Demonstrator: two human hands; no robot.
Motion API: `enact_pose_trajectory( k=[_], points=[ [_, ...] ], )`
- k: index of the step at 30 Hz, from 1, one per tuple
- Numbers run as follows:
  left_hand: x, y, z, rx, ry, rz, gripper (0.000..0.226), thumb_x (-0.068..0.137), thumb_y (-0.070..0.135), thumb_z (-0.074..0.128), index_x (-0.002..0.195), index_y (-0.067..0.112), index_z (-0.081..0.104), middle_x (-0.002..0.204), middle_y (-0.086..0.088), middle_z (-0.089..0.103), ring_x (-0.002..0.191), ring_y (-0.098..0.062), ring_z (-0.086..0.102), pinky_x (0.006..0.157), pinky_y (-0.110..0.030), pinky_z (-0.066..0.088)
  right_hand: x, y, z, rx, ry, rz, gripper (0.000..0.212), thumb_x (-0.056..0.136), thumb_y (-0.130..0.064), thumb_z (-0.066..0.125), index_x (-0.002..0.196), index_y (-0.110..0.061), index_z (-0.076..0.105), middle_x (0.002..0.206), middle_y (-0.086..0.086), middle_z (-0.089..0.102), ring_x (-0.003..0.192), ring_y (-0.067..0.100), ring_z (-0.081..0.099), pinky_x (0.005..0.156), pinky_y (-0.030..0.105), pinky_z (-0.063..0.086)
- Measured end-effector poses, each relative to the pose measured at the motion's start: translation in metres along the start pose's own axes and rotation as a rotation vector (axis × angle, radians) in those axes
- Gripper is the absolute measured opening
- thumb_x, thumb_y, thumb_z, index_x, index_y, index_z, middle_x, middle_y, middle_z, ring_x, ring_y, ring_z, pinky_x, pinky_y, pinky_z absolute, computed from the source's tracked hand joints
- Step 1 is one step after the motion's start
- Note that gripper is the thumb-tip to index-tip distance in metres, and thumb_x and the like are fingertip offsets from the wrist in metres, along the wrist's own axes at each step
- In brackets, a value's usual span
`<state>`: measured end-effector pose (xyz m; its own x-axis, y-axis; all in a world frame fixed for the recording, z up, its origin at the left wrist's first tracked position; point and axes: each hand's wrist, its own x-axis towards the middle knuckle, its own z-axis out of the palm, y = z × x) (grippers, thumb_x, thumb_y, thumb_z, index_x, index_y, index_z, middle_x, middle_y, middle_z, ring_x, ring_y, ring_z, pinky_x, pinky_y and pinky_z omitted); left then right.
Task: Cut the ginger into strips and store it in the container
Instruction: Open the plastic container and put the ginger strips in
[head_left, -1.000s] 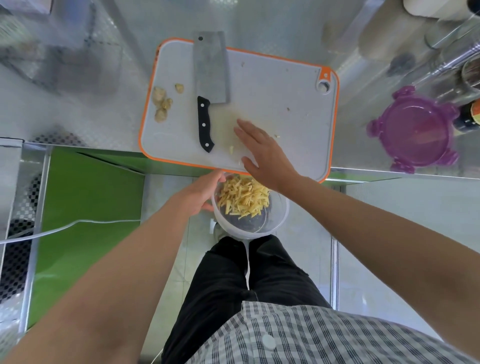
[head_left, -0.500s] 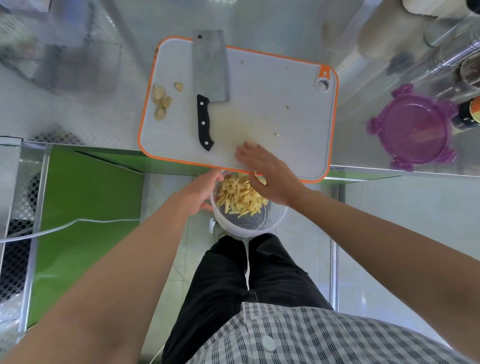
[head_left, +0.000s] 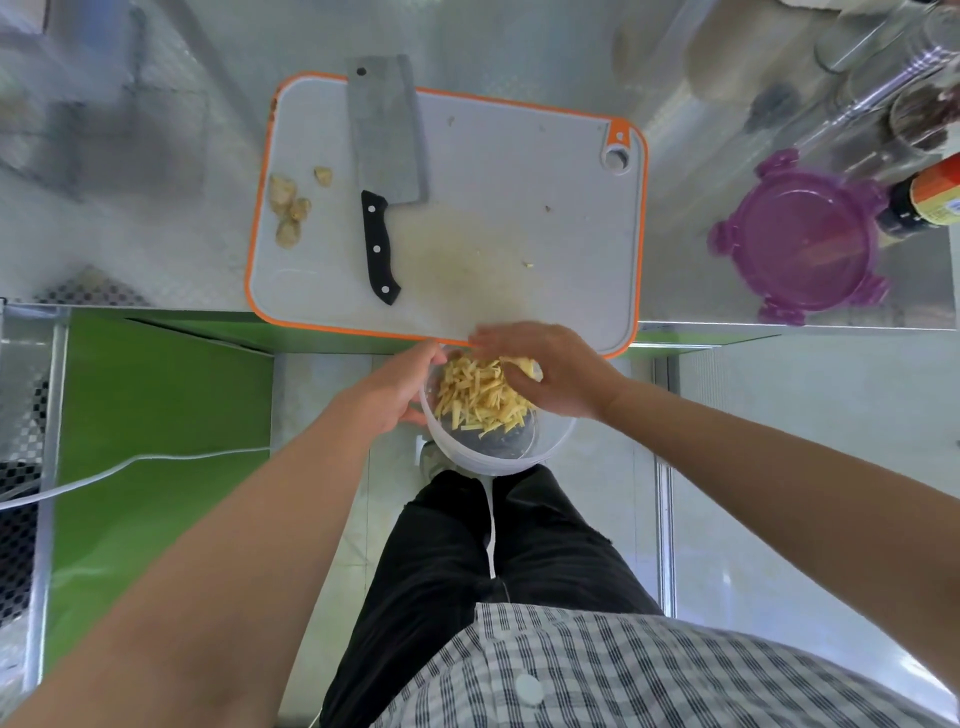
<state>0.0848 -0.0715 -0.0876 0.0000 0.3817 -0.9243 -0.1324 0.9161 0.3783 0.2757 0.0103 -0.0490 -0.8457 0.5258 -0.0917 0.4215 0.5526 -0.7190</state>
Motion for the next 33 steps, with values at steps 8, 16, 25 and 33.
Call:
enact_pose_trajectory(
  k=[8,16,25,33],
  points=[
    [0.001,0.004,0.003,0.021,-0.015,-0.01,0.05,0.079,0.037,0.04,0.122,0.02,0.058,0.123,-0.012,0.061,0.091,-0.026,0.064,0.084,-0.049,0.056,0.034,0.039,-0.024,-0.097,0.174,0.185,0.058,0.084,-0.026,0.042,0.137,-0.002,0.048,0.147,0.015,0.04,0.139,0.029,0.034,0.117,0.03,0.018],
    [0.0,0.006,0.007,0.02,0.006,-0.012,0.043,0.083,0.037,0.039,0.118,0.025,0.059,0.129,-0.009,0.055,0.102,-0.029,0.062,0.082,-0.048,0.057,-0.031,0.003,0.01,-0.003,-0.081,-0.103,0.04,0.089,-0.01,0.05,0.128,-0.01,0.059,0.134,0.004,0.057,0.123,0.022,0.052,0.105,0.036,0.04],
    [-0.002,0.004,0.012,0.025,0.026,0.017,0.041,0.09,0.033,0.035,0.121,0.019,0.057,0.123,-0.008,0.06,0.1,-0.027,0.062,0.088,-0.049,0.054,-0.025,0.004,0.019,-0.042,0.069,-0.094,0.041,0.084,-0.008,0.047,0.122,-0.007,0.063,0.13,0.006,0.059,0.126,0.021,0.05,0.106,0.034,0.037],
    [-0.006,-0.002,0.015,0.025,0.066,0.054,0.039,0.089,0.034,0.036,0.116,0.014,0.056,0.133,-0.01,0.054,0.105,-0.026,0.06,0.072,-0.038,0.056,-0.038,-0.006,0.017,0.02,0.068,0.045,0.029,0.086,-0.013,0.051,0.108,-0.018,0.07,0.097,-0.004,0.072,0.088,0.015,0.065,0.084,0.028,0.049]
  ],
)
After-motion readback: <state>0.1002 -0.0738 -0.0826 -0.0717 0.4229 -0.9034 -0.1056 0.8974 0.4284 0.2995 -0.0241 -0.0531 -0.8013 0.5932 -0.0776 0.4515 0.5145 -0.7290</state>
